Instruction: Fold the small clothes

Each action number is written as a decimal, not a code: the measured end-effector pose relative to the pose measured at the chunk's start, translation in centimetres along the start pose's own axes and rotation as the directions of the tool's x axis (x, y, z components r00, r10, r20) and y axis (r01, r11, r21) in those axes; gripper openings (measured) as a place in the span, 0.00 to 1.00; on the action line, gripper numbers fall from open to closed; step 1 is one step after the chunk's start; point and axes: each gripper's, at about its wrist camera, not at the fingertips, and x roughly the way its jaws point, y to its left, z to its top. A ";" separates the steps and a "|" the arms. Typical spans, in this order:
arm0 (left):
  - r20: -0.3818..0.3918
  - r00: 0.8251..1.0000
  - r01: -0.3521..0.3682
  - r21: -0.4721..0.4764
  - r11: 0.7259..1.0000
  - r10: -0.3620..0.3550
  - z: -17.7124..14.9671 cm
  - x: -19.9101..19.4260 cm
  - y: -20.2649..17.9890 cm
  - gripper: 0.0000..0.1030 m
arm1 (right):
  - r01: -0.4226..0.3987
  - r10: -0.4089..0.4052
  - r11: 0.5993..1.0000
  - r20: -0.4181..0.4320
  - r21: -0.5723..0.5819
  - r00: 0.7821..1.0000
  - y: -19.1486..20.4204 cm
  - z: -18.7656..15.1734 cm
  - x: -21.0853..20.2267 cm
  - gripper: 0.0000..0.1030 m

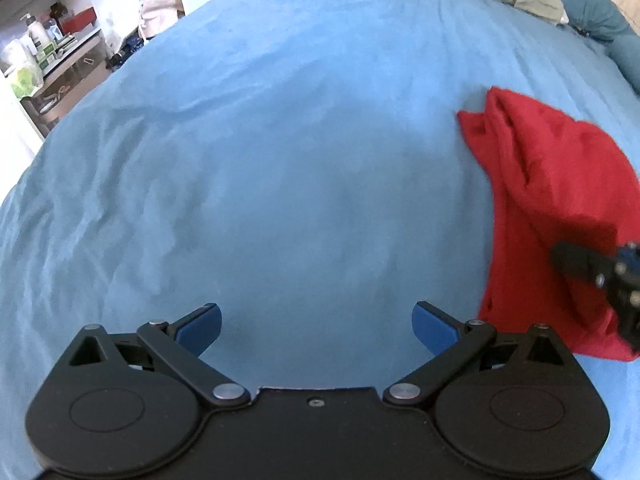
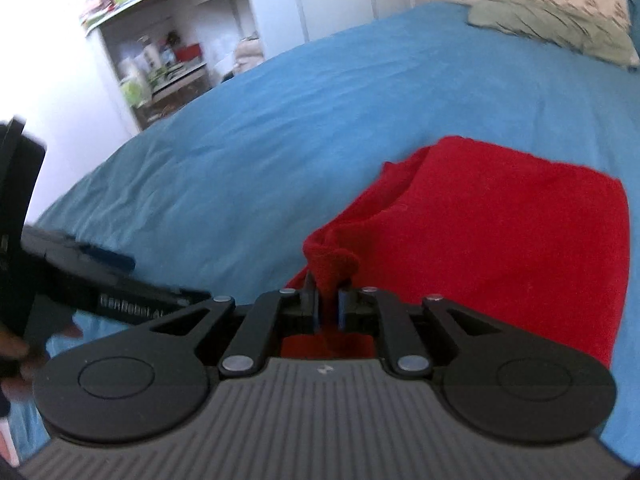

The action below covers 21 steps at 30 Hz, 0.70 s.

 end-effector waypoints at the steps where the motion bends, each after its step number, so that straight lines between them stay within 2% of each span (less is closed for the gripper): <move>1: 0.007 1.000 0.004 -0.003 1.000 -0.004 0.3 -0.2 0.1 1.00 | 0.007 -0.007 1.000 0.000 -0.020 1.000 0.0 -0.1 -0.2 0.34; 2: 0.016 1.000 0.008 -0.007 1.000 -0.008 0.6 -0.7 0.2 1.00 | 0.005 -0.005 0.999 -0.007 -0.045 1.000 0.1 0.0 -0.4 0.48; 4: 0.037 0.999 0.018 -0.006 1.000 -0.018 1.5 -1.4 0.2 1.00 | 0.013 -0.014 0.997 -0.013 -0.082 1.000 0.7 -0.3 -1.1 0.68; 5: 0.049 0.999 0.018 -0.003 1.000 -0.018 1.8 -1.8 0.1 1.00 | 0.025 -0.025 0.995 -0.004 -0.097 1.000 0.9 -0.4 -1.8 0.70; 8: 0.069 0.997 0.035 0.008 0.999 -0.035 3.0 -2.4 -0.2 1.00 | 0.038 -0.037 0.994 0.011 -0.106 0.999 0.7 -0.9 -4.5 0.74; 12: 0.098 0.991 0.089 0.019 0.996 -0.091 4.1 -3.2 -1.3 1.00 | 0.160 -0.160 0.980 0.014 -0.115 0.987 0.0 -2.9 -7.1 0.80; 16: 0.117 0.985 0.119 0.053 0.991 -0.124 4.8 -3.2 -3.7 1.00 | 0.272 -0.281 0.955 -0.073 -0.117 0.957 -1.5 -5.8 -7.6 0.80; 21: 0.110 0.985 0.124 0.102 0.987 -0.135 5.1 -2.3 -6.3 1.00 | 0.376 -0.385 0.922 -0.116 -0.091 0.916 -3.2 -8.2 -7.0 0.76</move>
